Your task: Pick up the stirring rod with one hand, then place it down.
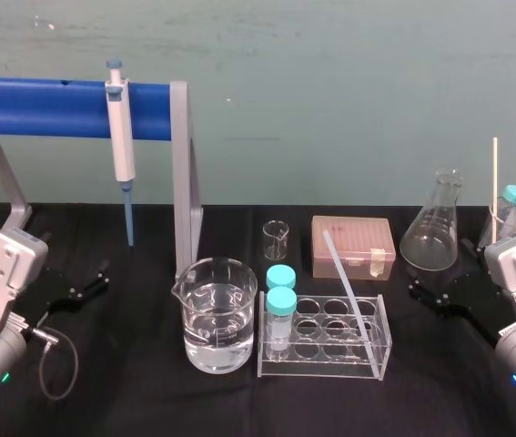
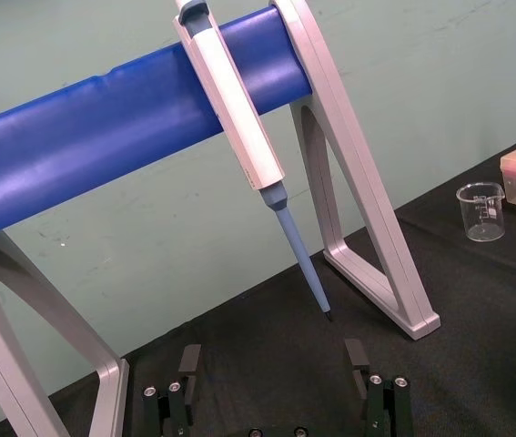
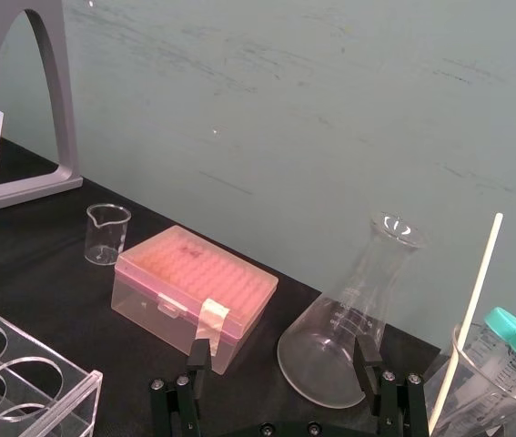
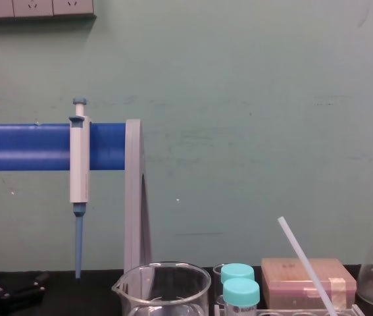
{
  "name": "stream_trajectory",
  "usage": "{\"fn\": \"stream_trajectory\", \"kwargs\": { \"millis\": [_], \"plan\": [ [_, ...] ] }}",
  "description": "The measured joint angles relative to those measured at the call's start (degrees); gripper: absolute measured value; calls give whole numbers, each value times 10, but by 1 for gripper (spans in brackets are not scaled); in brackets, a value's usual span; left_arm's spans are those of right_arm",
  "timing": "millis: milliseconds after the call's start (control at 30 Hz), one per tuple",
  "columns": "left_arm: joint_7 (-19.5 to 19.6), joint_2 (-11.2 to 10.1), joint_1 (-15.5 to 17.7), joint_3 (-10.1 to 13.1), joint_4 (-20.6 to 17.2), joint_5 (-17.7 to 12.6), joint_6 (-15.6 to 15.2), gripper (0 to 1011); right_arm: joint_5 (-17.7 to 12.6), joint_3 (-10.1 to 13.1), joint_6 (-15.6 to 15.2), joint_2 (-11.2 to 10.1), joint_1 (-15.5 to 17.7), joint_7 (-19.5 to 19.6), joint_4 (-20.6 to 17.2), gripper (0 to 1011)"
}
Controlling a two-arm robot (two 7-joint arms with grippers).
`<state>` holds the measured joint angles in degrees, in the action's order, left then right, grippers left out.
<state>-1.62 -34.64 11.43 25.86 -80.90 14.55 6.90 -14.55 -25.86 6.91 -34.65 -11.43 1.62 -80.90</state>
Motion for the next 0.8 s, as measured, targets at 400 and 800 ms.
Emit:
{"fn": "stream_trajectory", "kwargs": {
  "millis": [400,800],
  "plan": [
    [0,0,0,0,0,0,0,1000,0,0,0,0,0,0,0,1003],
    [0,0,0,0,0,0,0,1000,0,0,0,0,0,0,0,1003]
  ]
}}
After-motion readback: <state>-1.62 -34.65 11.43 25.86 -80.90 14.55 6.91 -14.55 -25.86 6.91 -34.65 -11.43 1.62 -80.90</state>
